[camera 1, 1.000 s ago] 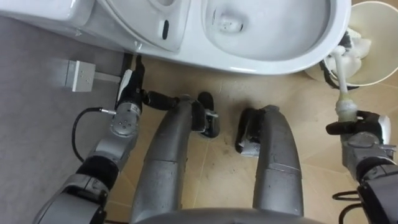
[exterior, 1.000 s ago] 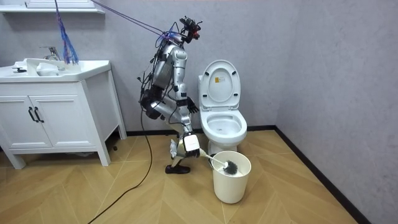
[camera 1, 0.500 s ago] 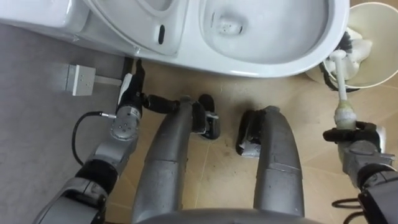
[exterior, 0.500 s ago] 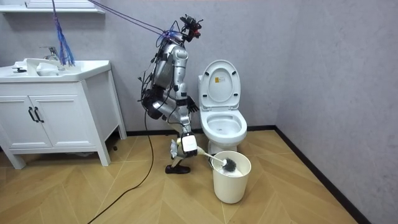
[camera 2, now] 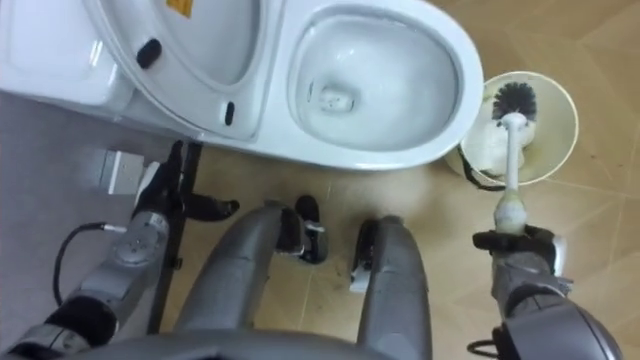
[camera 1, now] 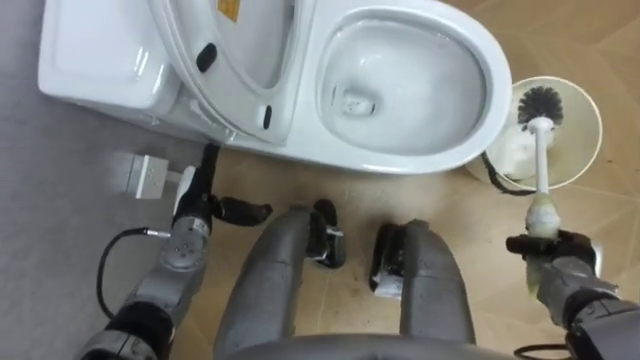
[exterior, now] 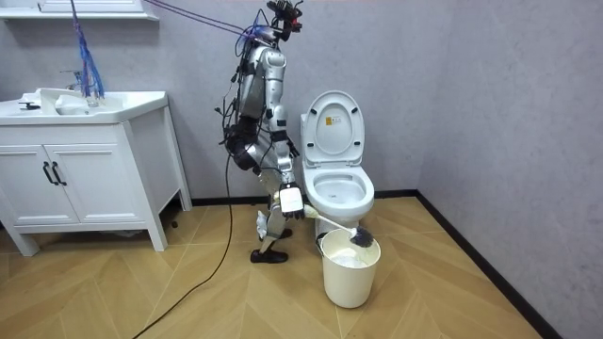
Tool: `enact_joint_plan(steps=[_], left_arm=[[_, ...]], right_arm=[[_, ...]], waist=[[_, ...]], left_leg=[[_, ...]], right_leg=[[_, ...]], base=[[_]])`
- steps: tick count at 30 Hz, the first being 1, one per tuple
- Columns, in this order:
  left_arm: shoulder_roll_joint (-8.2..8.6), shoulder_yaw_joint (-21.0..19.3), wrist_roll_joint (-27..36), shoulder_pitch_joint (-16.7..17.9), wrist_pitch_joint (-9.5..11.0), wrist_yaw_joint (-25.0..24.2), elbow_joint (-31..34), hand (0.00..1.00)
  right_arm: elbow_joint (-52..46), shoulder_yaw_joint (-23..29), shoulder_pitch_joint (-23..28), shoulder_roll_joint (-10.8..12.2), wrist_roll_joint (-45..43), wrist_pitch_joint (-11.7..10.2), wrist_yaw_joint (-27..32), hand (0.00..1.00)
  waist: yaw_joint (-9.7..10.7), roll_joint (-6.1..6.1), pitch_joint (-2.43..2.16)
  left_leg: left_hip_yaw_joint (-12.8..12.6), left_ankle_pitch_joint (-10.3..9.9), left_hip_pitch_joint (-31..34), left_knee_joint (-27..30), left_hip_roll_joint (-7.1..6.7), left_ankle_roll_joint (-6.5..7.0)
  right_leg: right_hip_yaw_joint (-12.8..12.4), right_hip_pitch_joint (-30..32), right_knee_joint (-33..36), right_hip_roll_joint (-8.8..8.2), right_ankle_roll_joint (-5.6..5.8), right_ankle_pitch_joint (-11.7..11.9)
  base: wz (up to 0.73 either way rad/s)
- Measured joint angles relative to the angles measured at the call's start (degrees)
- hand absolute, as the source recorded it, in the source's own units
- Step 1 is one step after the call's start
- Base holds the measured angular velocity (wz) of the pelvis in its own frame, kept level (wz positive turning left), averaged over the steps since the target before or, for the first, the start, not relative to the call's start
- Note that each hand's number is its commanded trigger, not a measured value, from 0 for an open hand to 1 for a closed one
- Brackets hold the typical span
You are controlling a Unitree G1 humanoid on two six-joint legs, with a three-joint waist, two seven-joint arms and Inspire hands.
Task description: Brush toilet
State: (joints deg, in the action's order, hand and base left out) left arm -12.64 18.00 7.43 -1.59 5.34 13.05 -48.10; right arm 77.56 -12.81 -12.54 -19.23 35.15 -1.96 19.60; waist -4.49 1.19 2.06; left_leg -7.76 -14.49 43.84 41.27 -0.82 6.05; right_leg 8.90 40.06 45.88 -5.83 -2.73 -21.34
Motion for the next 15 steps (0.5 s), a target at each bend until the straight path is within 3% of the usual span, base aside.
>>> enact_joint_plan(steps=[4, 8, 10, 11, 15], left_arm=[[-0.64, -2.98, -0.16, 3.49, 0.06, 0.20, -1.66, 0.00], [-0.64, -6.30, -0.16, 5.98, 0.23, 0.25, -2.81, 0.00], [-0.84, -8.41, -0.44, 7.26, 0.27, 0.34, -4.24, 0.00], [-0.84, -9.07, -0.51, 7.90, 0.27, 0.33, -4.13, 0.00], [-0.90, -13.74, -0.92, 12.37, 0.29, 0.27, -3.67, 0.00]], right_arm=[[-0.46, 3.02, 2.75, 0.53, 3.62, -0.09, 0.41, 1.00], [-2.14, 6.27, 5.09, 1.38, 4.27, -0.65, 1.60, 1.00], [-2.76, 6.63, 6.87, 2.16, 3.25, -0.66, 2.06, 1.00], [-2.86, 6.86, 7.29, 2.26, 2.67, -0.64, 1.99, 1.00], [-6.69, 9.13, 11.26, 2.50, -4.22, -1.05, 2.21, 1.00]], waist=[[-0.04, -0.90, -0.87], [0.10, -1.13, -1.06], [0.11, -1.81, -1.54], [0.14, -1.95, -1.56], [0.21, -2.81, -1.88]], left_leg=[[0.59, 0.17, -7.31, -4.93, 0.06, -0.27], [0.83, 0.35, -13.41, -9.06, 0.01, -0.43], [1.07, 1.04, -17.43, -12.58, -0.34, -0.53], [1.11, 1.14, -18.47, -13.43, -0.40, -0.57], [1.33, 1.42, -24.62, -17.88, -1.04, -0.78]], right_leg=[[0.83, -8.30, -6.96, 1.02, 0.47, 1.37], [1.41, -15.14, -12.98, 1.77, 1.04, 2.63], [2.14, -19.40, -17.00, 1.84, 1.33, 3.73], [2.30, -20.35, -18.18, 1.90, 1.38, 3.99], [2.68, -26.79, -23.46, 2.11, 1.91, 4.97]], base=[[0.00], [0.00], [0.05], [0.04], [0.02]])
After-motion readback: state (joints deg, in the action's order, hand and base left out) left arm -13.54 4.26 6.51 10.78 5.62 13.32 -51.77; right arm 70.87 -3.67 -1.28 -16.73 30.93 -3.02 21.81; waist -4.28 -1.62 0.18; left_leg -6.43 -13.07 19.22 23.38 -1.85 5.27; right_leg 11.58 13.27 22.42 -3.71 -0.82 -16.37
